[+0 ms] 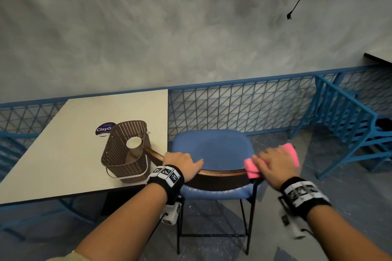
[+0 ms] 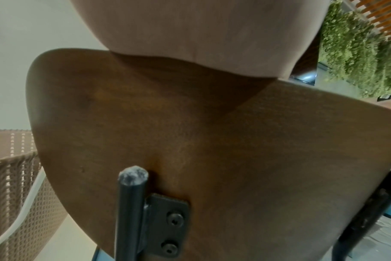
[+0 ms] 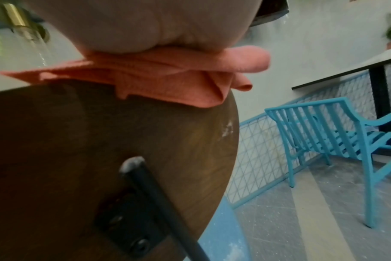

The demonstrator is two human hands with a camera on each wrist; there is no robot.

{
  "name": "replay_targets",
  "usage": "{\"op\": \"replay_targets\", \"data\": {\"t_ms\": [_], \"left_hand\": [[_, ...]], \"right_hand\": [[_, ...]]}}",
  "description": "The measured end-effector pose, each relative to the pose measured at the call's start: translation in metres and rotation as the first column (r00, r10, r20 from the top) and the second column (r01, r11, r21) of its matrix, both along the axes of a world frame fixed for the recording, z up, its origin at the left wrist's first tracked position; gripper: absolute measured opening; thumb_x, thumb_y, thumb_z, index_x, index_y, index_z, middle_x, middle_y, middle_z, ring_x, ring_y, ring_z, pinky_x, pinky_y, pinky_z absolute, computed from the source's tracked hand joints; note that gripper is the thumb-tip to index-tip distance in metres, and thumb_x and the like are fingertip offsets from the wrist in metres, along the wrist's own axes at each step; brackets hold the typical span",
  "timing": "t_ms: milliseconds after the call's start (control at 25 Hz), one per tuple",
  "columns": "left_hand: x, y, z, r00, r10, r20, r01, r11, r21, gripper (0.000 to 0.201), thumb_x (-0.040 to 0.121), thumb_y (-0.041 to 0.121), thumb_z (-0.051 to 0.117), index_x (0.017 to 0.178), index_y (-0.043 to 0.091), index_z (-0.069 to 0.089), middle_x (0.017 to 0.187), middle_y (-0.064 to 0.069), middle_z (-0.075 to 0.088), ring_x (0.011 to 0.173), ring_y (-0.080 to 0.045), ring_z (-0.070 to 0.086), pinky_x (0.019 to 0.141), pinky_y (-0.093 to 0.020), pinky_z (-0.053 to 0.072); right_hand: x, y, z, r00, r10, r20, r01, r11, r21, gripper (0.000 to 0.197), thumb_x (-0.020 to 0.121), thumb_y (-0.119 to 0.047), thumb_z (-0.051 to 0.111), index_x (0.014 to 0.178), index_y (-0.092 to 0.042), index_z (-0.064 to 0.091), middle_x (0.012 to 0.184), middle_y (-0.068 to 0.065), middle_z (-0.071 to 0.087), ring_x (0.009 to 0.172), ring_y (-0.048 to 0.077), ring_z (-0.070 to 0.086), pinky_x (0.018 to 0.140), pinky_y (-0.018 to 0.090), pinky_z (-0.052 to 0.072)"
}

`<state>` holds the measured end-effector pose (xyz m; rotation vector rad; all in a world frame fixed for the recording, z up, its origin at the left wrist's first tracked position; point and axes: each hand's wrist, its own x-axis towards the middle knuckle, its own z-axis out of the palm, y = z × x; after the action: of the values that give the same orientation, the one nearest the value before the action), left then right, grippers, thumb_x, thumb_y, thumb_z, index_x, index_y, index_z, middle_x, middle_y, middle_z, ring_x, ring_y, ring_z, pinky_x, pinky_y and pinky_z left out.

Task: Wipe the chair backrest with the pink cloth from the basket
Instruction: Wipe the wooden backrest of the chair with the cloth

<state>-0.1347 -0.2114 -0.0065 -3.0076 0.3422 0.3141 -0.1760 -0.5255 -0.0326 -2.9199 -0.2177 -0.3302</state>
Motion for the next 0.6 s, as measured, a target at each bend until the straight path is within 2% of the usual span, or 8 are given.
{"op": "replay_targets", "data": {"t_ms": [40, 120, 240, 320, 400, 480, 560, 600], "left_hand": [[-0.001, 0.000, 0.000, 1.000, -0.007, 0.003, 0.007, 1.000, 0.006, 0.073, 0.088, 0.066, 0.015, 0.078, 0.016, 0.068, 0.087, -0.005, 0.071, 0.083, -0.025, 0.062, 0.074, -0.036, 0.040], [-0.002, 0.001, -0.001, 1.000, -0.023, 0.005, 0.023, 1.000, 0.011, 0.073, 0.089, 0.064, 0.014, 0.077, 0.016, 0.067, 0.086, -0.004, 0.071, 0.083, -0.025, 0.062, 0.074, -0.037, 0.038], [-0.003, 0.003, -0.002, 0.999, -0.043, 0.002, 0.043, 0.999, -0.016, 0.074, 0.091, 0.064, 0.014, 0.076, 0.016, 0.068, 0.077, -0.002, 0.066, 0.077, -0.023, 0.059, 0.075, -0.038, 0.035], [-0.004, 0.005, -0.003, 0.998, -0.055, 0.027, 0.057, 0.996, -0.073, 0.070, 0.093, 0.064, 0.016, 0.086, 0.019, 0.069, 0.081, -0.002, 0.070, 0.083, -0.023, 0.063, 0.081, -0.040, 0.036], [-0.003, 0.008, -0.002, 0.999, -0.046, 0.014, 0.048, 0.977, -0.208, 0.060, 0.094, 0.065, 0.020, 0.103, 0.027, 0.065, 0.096, -0.001, 0.074, 0.096, -0.024, 0.065, 0.092, -0.042, 0.037], [0.005, 0.016, -0.001, 0.996, -0.046, -0.076, 0.008, 0.901, -0.433, 0.048, 0.096, 0.062, 0.029, 0.117, 0.031, 0.060, 0.112, 0.002, 0.073, 0.106, -0.023, 0.064, 0.098, -0.042, 0.041], [0.013, 0.029, 0.001, 0.991, -0.060, -0.123, -0.036, 0.756, -0.653, 0.037, 0.095, 0.056, 0.043, 0.115, 0.032, 0.063, 0.113, 0.006, 0.072, 0.106, -0.018, 0.064, 0.098, -0.041, 0.048], [0.018, 0.039, 0.002, 0.994, -0.050, -0.096, -0.030, 0.725, -0.688, 0.034, 0.093, 0.052, 0.047, 0.112, 0.031, 0.066, 0.111, 0.007, 0.072, 0.105, -0.016, 0.064, 0.097, -0.041, 0.049]], "right_hand": [[0.007, -0.018, 0.002, 0.998, -0.061, -0.008, 0.061, 0.998, 0.015, 0.055, 0.095, -0.058, 0.022, 0.073, -0.027, 0.061, 0.070, -0.004, 0.057, 0.076, 0.025, 0.056, 0.078, 0.039, 0.036], [0.016, -0.033, 0.006, 0.984, -0.166, -0.068, 0.166, 0.986, -0.002, 0.062, 0.093, -0.060, 0.018, 0.079, -0.026, 0.068, 0.077, -0.001, 0.063, 0.084, 0.026, 0.060, 0.081, 0.040, 0.038], [0.009, -0.003, 0.011, 0.954, -0.282, -0.100, 0.269, 0.954, -0.130, 0.061, 0.094, -0.054, 0.016, 0.096, -0.030, 0.072, 0.097, 0.000, 0.070, 0.098, 0.028, 0.059, 0.095, 0.043, 0.036], [-0.007, 0.035, 0.014, 0.964, -0.249, -0.093, 0.233, 0.959, -0.159, 0.060, 0.094, -0.053, 0.014, 0.101, -0.034, 0.069, 0.101, -0.003, 0.070, 0.099, 0.025, 0.059, 0.102, 0.045, 0.032], [-0.023, 0.073, 0.014, 0.980, -0.166, -0.109, 0.149, 0.978, -0.145, 0.056, 0.095, -0.054, 0.014, 0.113, -0.035, 0.063, 0.107, -0.004, 0.067, 0.102, 0.025, 0.059, 0.105, 0.047, 0.030], [-0.033, 0.112, 0.007, 0.989, -0.091, -0.114, 0.075, 0.987, -0.141, 0.052, 0.097, -0.054, 0.020, 0.128, -0.032, 0.056, 0.112, -0.001, 0.065, 0.103, 0.028, 0.058, 0.102, 0.050, 0.032], [-0.036, 0.149, 0.003, 0.994, -0.010, -0.107, -0.009, 0.984, -0.178, 0.049, 0.097, -0.054, 0.032, 0.132, -0.027, 0.054, 0.110, 0.004, 0.065, 0.095, 0.033, 0.059, 0.093, 0.051, 0.038], [-0.035, 0.165, 0.004, 0.994, 0.020, -0.108, -0.040, 0.980, -0.193, 0.048, 0.095, -0.055, 0.039, 0.131, -0.026, 0.055, 0.108, 0.006, 0.065, 0.091, 0.034, 0.059, 0.088, 0.051, 0.041]]}}
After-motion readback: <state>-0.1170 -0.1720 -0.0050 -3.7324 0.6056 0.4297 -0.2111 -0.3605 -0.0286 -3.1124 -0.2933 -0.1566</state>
